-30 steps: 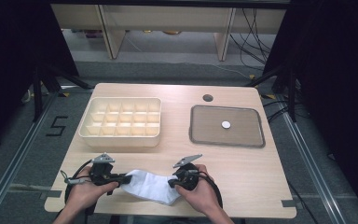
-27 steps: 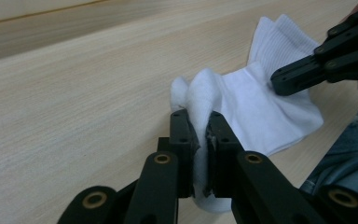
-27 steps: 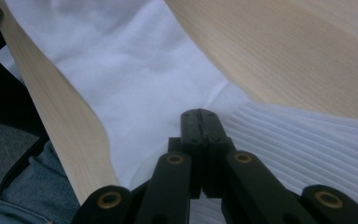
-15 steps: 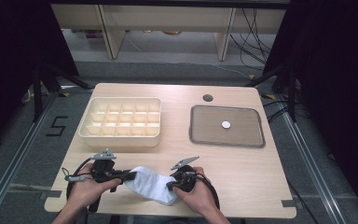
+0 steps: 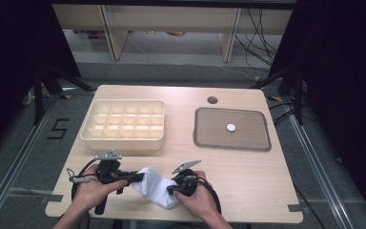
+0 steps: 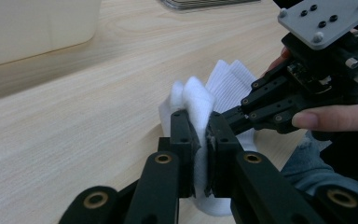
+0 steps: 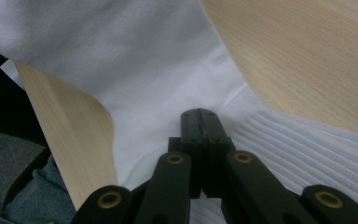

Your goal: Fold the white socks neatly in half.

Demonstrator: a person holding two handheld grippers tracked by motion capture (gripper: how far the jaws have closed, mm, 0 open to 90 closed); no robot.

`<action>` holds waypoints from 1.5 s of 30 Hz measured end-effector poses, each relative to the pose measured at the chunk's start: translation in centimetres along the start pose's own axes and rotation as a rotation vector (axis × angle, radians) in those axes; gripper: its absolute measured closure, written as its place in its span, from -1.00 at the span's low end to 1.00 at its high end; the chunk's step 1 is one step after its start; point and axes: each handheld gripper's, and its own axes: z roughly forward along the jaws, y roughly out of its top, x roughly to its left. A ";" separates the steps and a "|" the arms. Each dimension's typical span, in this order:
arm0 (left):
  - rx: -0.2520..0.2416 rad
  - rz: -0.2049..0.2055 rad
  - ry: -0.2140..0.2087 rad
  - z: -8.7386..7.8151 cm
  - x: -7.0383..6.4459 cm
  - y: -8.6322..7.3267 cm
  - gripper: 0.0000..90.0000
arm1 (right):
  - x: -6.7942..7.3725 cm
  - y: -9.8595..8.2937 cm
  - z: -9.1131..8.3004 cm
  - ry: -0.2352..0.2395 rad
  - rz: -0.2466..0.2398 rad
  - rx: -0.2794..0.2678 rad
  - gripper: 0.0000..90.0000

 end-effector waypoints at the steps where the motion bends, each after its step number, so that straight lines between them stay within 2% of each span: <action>1: 0.001 -0.001 -0.006 0.0 0.0 0.0 0.85 | 0.0 0.0 0.0 0.003 0.002 -0.001 1.00; 5: -0.003 -0.001 0.005 0.2 -0.2 0.2 0.85 | 0.1 0.1 0.3 0.006 0.010 -0.013 1.00; 7: -0.006 0.000 -0.007 0.2 -0.2 0.3 0.85 | 0.2 0.1 0.3 0.003 0.014 -0.007 1.00; 14: -0.010 0.010 -0.004 0.3 -0.4 0.6 0.85 | 0.5 0.1 0.6 0.013 0.013 -0.022 0.98; 16: -0.015 0.009 -0.016 0.3 -0.5 0.7 0.85 | 0.5 0.2 0.8 0.018 0.002 -0.035 0.97; 19: -0.015 0.009 -0.004 0.3 -0.5 0.8 0.85 | 0.5 0.2 0.7 0.018 0.013 -0.040 0.92; 20: -0.018 0.008 -0.021 0.3 -0.5 0.8 0.85 | 0.4 0.2 0.4 0.021 0.007 -0.058 0.91; 21: -0.019 0.008 -0.018 0.3 -0.4 0.8 0.85 | 0.4 0.2 -0.3 0.034 0.013 -0.078 0.91; 22: -0.021 0.007 -0.013 0.3 -0.5 0.8 0.85 | 0.4 0.2 -0.3 0.034 0.013 -0.078 0.91; 23: -0.017 0.007 -0.014 0.3 -0.5 0.8 0.85 | 0.2 0.3 -1.6 0.026 0.014 -0.098 0.90; 24: -0.016 0.008 -0.016 0.3 -0.5 0.8 0.85 | 0.2 0.3 -1.6 0.026 0.014 -0.098 0.90; 25: -0.016 0.009 -0.015 0.3 -0.5 0.8 0.85 | -0.1 0.3 -2.2 0.008 0.010 -0.113 0.90; 27: -0.018 0.009 -0.023 0.3 -0.5 0.8 0.85 | -1.1 -0.1 -3.8 -0.029 0.033 -0.141 0.91; 28: -0.021 0.008 -0.021 0.4 -0.6 0.8 0.85 | -2.4 -0.4 -5.4 -0.056 0.064 -0.128 0.95; 29: -0.021 0.008 -0.021 0.4 -0.6 0.8 0.85 | -2.4 -0.4 -5.4 -0.056 0.064 -0.128 0.95; 32: -0.016 0.016 -0.019 0.5 -0.6 0.9 0.85 | -4.9 -1.5 -7.8 -0.173 0.100 -0.129 1.00; 33: -0.015 0.016 -0.023 0.5 -0.7 0.9 0.85 | -5.3 -1.8 -8.2 -0.183 0.116 -0.113 1.00; 34: -0.015 0.015 -0.024 0.7 -0.8 1.0 0.85 | -6.3 -2.5 -8.9 -0.205 0.151 -0.097 1.00; 35: -0.015 0.015 -0.024 0.7 -0.8 1.0 0.85 | -6.5 -2.8 -9.0 -0.212 0.153 -0.090 1.00; 37: -0.014 0.018 -0.028 0.8 -0.9 1.0 0.85 | -6.4 -3.0 -9.1 -0.210 0.158 -0.083 1.00; 38: -0.012 0.020 -0.029 0.8 -0.9 1.0 0.85 | -6.3 -3.2 -9.1 -0.181 0.147 -0.076 1.00; 39: -0.009 0.023 -0.026 0.8 -1.0 1.0 0.85 | -5.9 -3.3 -9.1 -0.189 0.139 -0.079 1.00; 40: -0.015 0.021 -0.021 0.9 -1.1 1.0 0.85 | -5.4 -3.4 -9.0 -0.174 0.125 -0.082 1.00; 41: -0.008 0.021 -0.024 0.9 -1.1 1.0 0.85 | -4.6 -3.5 -8.7 -0.167 0.110 -0.081 0.96; 42: -0.007 0.024 -0.030 1.0 -1.1 1.0 0.85 | -4.6 -3.5 -8.7 -0.167 0.110 -0.081 0.96; 43: -0.005 0.026 -0.029 1.0 -1.1 1.0 0.85 | -4.2 -3.4 -8.1 -0.145 0.104 -0.054 0.87; 45: -0.007 0.029 -0.025 1.1 -1.2 1.0 0.85 | -4.3 -3.4 -7.5 -0.146 0.115 -0.053 0.83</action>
